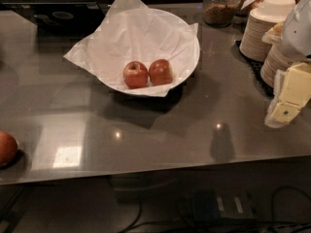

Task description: Pick apple from white bowl

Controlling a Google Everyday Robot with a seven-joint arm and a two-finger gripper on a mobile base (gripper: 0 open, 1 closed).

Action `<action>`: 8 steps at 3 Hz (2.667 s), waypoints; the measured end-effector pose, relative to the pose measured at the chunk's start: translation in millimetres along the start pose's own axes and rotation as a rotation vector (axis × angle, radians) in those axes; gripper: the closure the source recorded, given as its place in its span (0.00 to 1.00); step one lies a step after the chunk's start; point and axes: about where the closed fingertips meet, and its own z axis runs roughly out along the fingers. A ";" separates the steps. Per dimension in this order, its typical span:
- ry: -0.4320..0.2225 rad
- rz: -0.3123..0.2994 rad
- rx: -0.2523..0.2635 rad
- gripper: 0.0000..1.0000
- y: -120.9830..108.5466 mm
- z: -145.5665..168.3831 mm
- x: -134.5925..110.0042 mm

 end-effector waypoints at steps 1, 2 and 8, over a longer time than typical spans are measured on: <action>0.000 0.000 0.000 0.00 0.0 0.0 -0.1; -0.061 -0.012 -0.027 0.00 3.7 13.3 -25.4; -0.424 -0.148 0.068 0.00 -45.7 68.2 -166.1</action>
Offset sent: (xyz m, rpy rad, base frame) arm 0.0153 0.0696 -0.0262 0.1580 0.0428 0.0854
